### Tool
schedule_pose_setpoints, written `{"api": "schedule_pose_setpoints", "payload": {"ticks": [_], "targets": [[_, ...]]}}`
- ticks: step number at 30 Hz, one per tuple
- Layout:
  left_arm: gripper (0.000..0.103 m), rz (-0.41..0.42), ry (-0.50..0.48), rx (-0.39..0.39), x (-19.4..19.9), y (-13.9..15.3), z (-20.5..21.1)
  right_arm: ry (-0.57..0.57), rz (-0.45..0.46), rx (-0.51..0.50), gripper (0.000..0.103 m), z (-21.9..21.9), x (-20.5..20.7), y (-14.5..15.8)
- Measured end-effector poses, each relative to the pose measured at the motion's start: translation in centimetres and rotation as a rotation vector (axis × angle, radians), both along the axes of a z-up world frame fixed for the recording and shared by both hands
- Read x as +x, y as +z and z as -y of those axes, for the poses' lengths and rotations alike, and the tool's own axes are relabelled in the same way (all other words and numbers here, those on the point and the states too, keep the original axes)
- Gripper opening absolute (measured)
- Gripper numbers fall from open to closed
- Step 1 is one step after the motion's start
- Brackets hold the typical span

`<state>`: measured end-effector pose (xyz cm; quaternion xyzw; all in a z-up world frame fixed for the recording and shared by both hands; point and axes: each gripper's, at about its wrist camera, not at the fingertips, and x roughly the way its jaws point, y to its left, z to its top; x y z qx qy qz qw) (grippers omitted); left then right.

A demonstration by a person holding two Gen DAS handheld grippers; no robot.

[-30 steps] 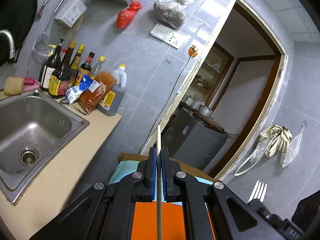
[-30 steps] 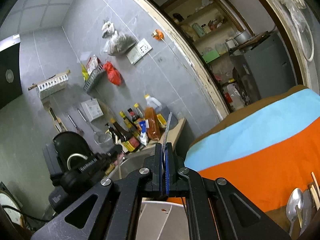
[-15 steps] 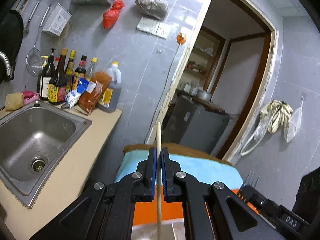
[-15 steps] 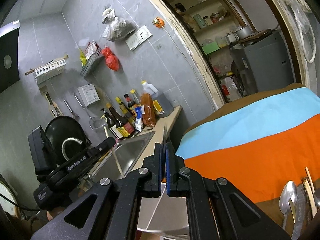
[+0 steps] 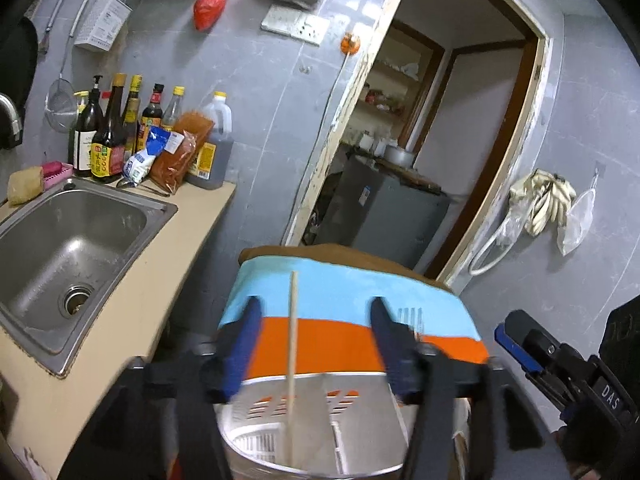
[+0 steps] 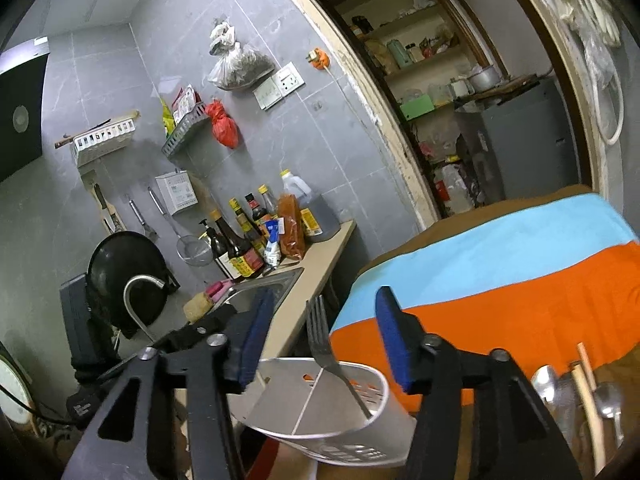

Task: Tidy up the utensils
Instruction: 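Lower the chopstick into the caddy with the left tool while the right tool drops the fork in, then move both tools back to the remaining utensils on the cloth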

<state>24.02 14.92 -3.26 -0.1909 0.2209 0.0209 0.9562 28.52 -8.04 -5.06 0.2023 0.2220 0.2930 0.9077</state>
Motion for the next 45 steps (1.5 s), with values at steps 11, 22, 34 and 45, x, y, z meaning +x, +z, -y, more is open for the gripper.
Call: {"api": "schedule_pose_setpoints", "payload": {"ticks": [11,22,34,45], "targets": [[0.098,0.07,0.008,0.165,-2.3,3.2,5.7,-0.174,0.117,-0.167,0.098,6.0,-3.1,3.5],[0.1,0.128,-0.014,0.267,-4.0,4.4,13.6,-0.298,0.205,-0.309,0.101,13.6,-5.1,6.6],[0.1,0.098,-0.019,0.322,-4.1,2.4,20.6,-0.328,0.144,-0.393,0.101,20.4,-4.4,4.7],[0.1,-0.049,-0.057,0.303,-2.2,-2.5,23.8,-0.249,-0.021,-0.381,0.101,23.6,-1.8,-1.6]]}}
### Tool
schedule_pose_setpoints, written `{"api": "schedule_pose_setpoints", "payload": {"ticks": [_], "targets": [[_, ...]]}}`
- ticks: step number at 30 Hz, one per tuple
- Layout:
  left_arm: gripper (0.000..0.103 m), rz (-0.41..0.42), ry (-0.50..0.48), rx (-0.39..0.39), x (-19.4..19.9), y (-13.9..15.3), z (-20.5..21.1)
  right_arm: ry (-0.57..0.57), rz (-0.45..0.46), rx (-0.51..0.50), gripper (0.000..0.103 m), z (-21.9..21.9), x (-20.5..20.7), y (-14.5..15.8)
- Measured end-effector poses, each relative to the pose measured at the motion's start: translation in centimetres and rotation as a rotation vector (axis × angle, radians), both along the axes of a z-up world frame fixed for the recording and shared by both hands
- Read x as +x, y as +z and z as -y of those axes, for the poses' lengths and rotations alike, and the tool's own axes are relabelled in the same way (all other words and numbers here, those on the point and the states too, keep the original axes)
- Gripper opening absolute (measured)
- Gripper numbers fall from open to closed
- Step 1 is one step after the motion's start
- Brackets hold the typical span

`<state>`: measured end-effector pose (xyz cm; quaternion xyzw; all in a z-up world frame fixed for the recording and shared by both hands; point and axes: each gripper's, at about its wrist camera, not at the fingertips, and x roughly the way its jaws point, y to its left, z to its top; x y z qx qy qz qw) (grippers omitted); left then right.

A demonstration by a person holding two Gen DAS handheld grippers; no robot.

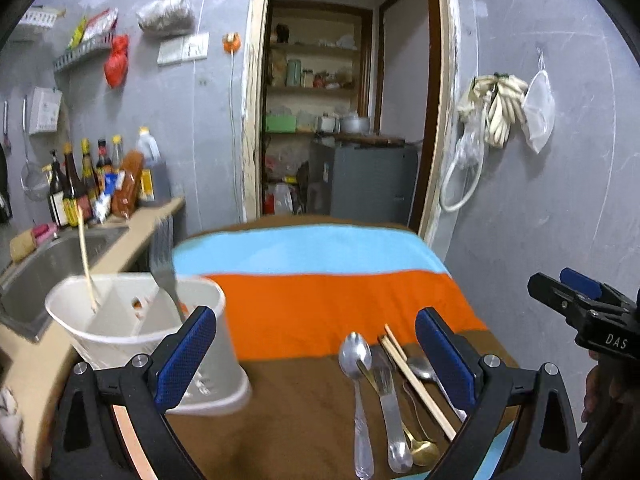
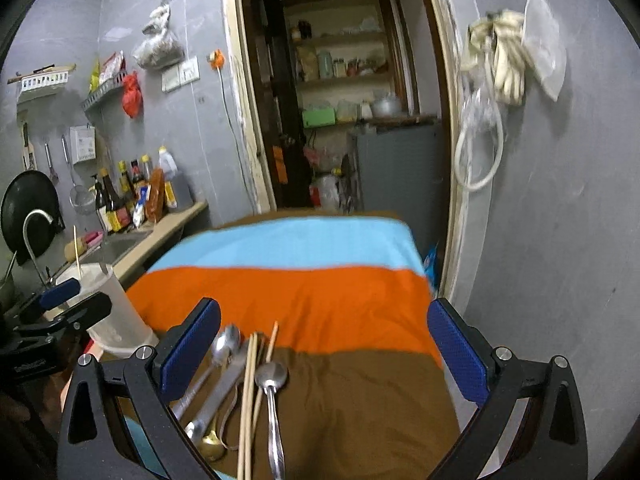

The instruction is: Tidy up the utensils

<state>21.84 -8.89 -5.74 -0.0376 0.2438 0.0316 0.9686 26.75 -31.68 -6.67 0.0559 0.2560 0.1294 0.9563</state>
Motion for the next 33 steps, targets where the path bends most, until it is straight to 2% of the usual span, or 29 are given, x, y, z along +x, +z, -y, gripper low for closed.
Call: {"api": "schedule_pose_setpoints", "payload": {"ticks": [7,13,16,21,25,31,33], "targets": [[0.1,-0.126,-0.006,-0.052,2.6,-3.8,-0.2,0.077,-0.117,0.013,0.099,-0.7,1.3,-5.0],[0.1,-0.181,-0.014,-0.085,4.3,-6.2,-0.4,0.149,-0.195,0.014,0.078,-2.2,2.4,-8.6],[0.097,-0.207,-0.026,-0.098,5.3,-7.3,-0.3,0.181,-0.229,0.013,0.067,-3.0,3.1,-9.7],[0.087,-0.262,-0.034,-0.107,7.0,-9.0,-0.1,0.243,-0.293,0.001,0.05,-4.8,3.7,-11.6],[0.08,-0.293,-0.045,-0.124,7.9,-9.8,-0.1,0.262,-0.307,-0.025,0.049,-5.9,3.8,-12.3],[0.064,-0.333,-0.077,-0.145,9.2,-10.6,0.3,0.269,-0.301,-0.094,0.048,-7.3,4.3,-12.3],[0.058,-0.345,-0.087,-0.155,9.7,-10.8,0.4,0.254,-0.3,-0.107,0.039,-7.1,4.5,-12.1]]}}
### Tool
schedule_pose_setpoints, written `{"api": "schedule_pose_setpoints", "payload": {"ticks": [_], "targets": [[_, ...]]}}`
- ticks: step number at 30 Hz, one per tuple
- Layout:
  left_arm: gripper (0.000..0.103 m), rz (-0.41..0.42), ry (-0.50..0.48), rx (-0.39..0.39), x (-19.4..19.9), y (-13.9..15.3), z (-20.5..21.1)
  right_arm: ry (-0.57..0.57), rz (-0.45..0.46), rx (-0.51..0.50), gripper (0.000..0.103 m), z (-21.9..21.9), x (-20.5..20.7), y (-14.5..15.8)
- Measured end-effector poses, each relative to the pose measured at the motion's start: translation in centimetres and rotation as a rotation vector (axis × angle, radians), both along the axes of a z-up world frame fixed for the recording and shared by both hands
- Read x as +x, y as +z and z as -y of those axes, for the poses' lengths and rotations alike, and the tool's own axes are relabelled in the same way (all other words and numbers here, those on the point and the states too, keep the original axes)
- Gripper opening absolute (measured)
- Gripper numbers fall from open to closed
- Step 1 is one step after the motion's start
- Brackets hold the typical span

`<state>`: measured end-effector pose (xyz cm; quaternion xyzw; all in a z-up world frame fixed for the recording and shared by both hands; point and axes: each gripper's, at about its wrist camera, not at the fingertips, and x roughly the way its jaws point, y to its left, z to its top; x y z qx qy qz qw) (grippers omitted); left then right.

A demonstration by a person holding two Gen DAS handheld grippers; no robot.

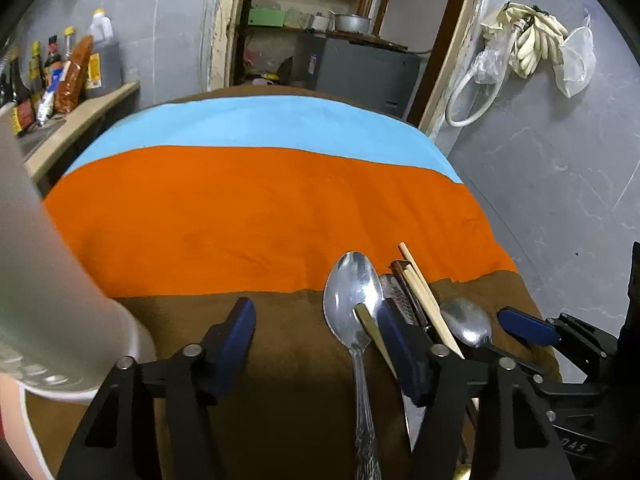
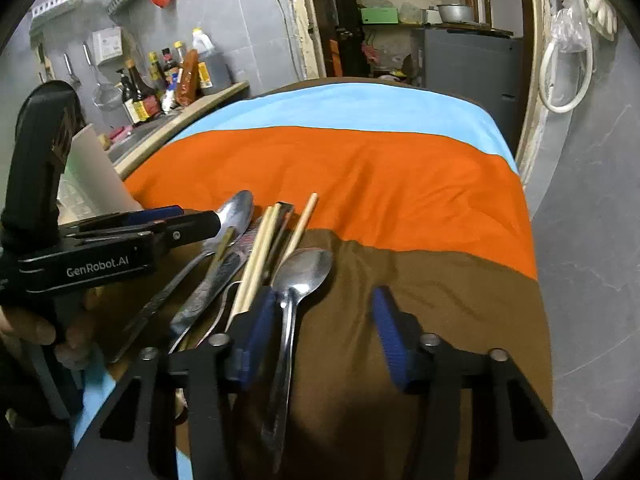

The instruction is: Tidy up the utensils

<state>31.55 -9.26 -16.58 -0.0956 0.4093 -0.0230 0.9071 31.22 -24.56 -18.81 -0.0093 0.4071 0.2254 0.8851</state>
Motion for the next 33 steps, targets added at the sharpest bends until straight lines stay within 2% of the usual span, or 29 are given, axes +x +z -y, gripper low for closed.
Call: {"api": "schedule_pose_setpoints", "payload": {"ticks": [5,6,13,17,20,29,33], "targets": [[0.052,-0.002,-0.011,-0.021,1.1,-0.1,0.0,-0.049,-0.015,0.036,0.022,1.6,0.3,-0.2],[0.049,-0.003,-0.014,-0.027,1.3,-0.1,0.0,-0.054,-0.021,0.048,0.021,1.9,0.5,-0.3],[0.041,-0.021,-0.046,-0.055,2.9,-0.5,0.3,-0.039,-0.058,0.114,0.021,2.6,1.8,-1.0],[0.028,-0.036,-0.057,-0.088,3.5,-0.7,0.0,-0.019,-0.108,0.178,0.021,3.2,3.1,-1.6],[0.019,-0.046,-0.061,-0.103,3.6,-0.9,-0.1,-0.004,-0.124,0.179,0.021,2.9,3.6,-1.9],[0.009,-0.065,-0.048,-0.102,3.2,-0.8,-0.2,0.023,-0.13,0.12,0.021,1.7,4.5,-2.1],[0.008,-0.065,-0.045,-0.105,3.0,-0.6,-0.3,0.009,-0.163,0.191,0.022,2.3,4.8,-2.1]]}}
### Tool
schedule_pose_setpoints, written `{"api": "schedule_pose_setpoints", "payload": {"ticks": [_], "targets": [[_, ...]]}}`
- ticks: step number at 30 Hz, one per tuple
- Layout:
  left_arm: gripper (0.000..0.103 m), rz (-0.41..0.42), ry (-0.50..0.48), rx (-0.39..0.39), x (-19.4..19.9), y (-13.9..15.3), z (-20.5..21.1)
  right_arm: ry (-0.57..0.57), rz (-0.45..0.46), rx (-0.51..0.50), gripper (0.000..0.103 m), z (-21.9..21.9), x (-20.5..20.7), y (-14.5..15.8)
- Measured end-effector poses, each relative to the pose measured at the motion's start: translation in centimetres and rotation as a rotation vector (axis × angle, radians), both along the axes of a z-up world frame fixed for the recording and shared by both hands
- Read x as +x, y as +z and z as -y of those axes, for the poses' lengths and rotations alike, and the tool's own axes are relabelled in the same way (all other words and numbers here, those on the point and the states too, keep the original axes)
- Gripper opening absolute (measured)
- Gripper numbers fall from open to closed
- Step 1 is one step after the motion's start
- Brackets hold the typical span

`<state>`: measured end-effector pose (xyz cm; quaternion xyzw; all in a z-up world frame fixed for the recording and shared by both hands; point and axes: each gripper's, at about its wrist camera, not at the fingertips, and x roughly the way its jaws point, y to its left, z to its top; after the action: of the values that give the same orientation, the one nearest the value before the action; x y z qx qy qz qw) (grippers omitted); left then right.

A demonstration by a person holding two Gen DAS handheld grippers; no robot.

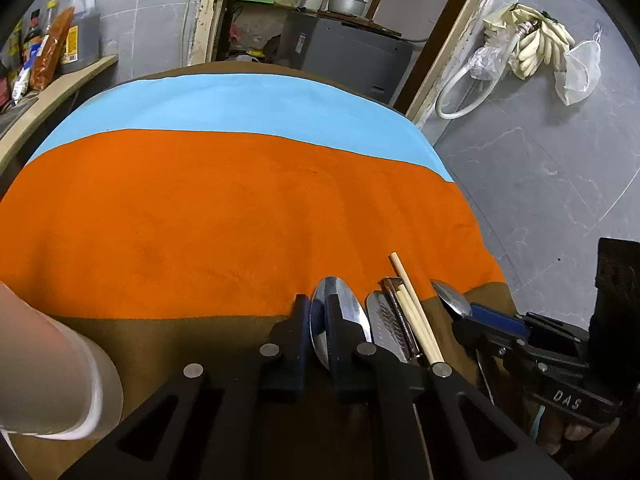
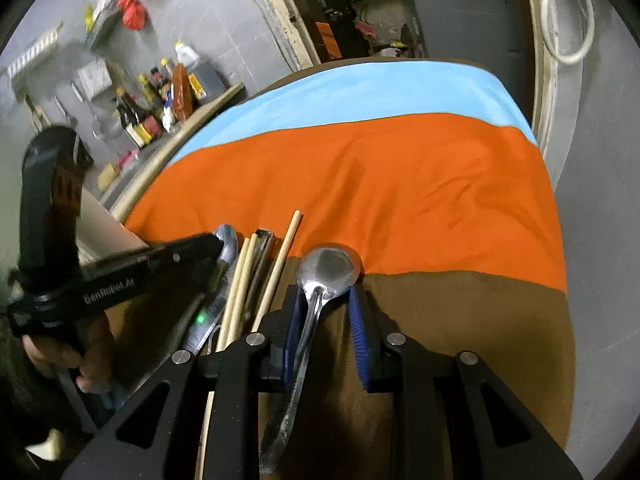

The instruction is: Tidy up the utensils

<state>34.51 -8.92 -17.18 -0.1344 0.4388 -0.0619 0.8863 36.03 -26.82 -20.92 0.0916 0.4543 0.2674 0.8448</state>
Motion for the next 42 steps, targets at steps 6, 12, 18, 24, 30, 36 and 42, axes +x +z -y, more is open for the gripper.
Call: {"api": "schedule_pose_setpoints", "payload": {"ticks": [6,12,18,24,30,36,42], "targets": [[0.008,-0.008,-0.005,-0.027,0.0,-0.3,-0.5,-0.009,-0.068,0.105,0.022,0.9,1.0,-1.1],[0.011,-0.013,-0.006,-0.042,0.2,-0.6,-0.6,-0.006,-0.083,0.125,0.022,0.1,1.9,-2.0],[0.011,-0.016,-0.008,-0.052,0.4,-0.8,-0.5,-0.03,-0.116,0.206,0.022,0.4,2.6,-2.5],[0.01,-0.014,-0.009,-0.041,0.4,-0.7,-0.3,-0.063,-0.144,0.271,0.022,0.4,2.9,-3.1],[0.007,-0.008,0.001,-0.031,-0.1,-0.3,-0.2,-0.087,-0.157,0.315,0.016,0.5,2.8,-3.4],[0.003,0.008,-0.004,-0.02,-0.6,0.4,-0.2,-0.096,-0.154,0.342,0.003,0.9,2.2,-3.5],[0.002,0.036,0.004,0.014,-1.5,1.7,0.3,-0.114,-0.108,0.335,0.002,1.3,1.3,-2.4]]}}
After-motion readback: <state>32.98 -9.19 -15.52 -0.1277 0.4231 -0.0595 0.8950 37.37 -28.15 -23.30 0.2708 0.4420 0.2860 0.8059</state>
